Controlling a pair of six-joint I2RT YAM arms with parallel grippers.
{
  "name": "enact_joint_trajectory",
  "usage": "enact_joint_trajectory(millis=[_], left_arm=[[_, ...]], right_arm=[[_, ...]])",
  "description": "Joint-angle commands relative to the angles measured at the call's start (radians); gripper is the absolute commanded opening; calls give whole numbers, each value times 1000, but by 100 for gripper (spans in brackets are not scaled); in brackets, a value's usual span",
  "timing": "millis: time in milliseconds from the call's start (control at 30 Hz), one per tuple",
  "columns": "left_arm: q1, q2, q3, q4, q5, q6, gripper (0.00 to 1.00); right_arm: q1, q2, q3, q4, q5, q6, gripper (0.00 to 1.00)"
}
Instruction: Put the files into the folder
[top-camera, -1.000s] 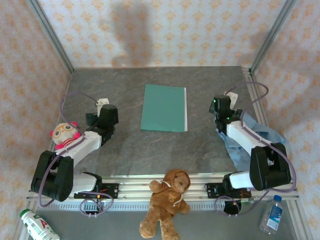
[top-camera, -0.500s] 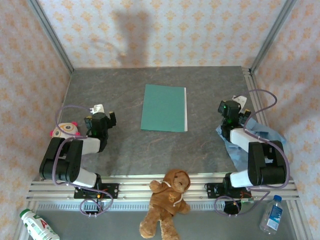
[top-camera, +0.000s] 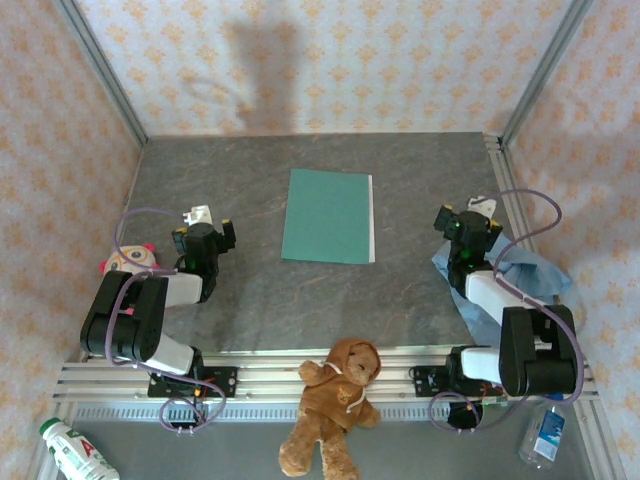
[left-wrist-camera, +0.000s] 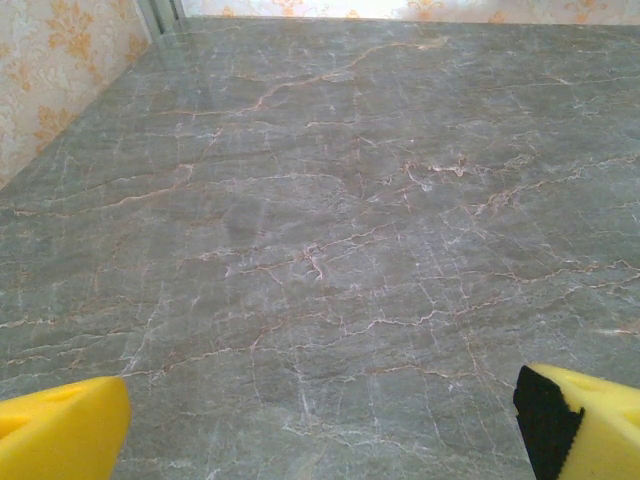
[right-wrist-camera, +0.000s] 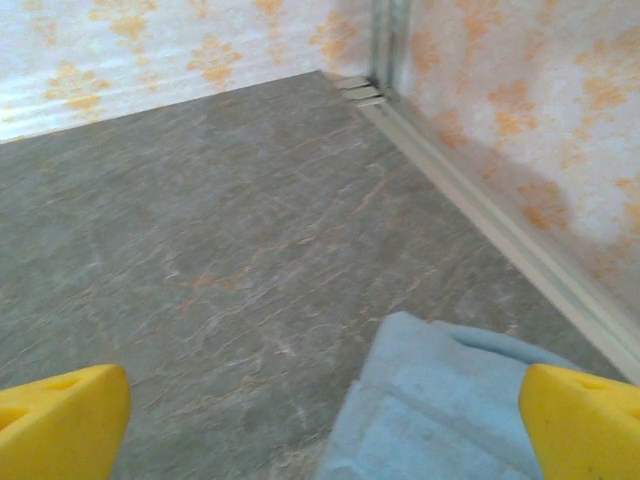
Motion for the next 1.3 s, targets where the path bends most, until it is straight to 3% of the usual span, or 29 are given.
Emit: enact_joint_trajectory(millis=[0, 67, 167, 333, 367, 1267], left_arm=[[-1, 11, 18, 37, -25, 21, 100], [-2, 10, 18, 37, -24, 21, 100], [-1, 10, 19, 37, -23, 21, 100], [-2, 10, 18, 37, -24, 21, 100], [-2, 10, 18, 37, -24, 22, 100], [-2, 10, 18, 36, -24, 21, 100]], right_arm=[[-3, 19, -57, 118, -85, 4, 100], [-2, 57, -95, 219, -58, 26, 100], [-2, 137, -122, 328, -114, 3, 100], [1, 273, -59, 336, -117, -7, 99], [3, 250, -42, 265, -117, -7, 99], [3, 256, -46, 289, -119, -9, 99]])
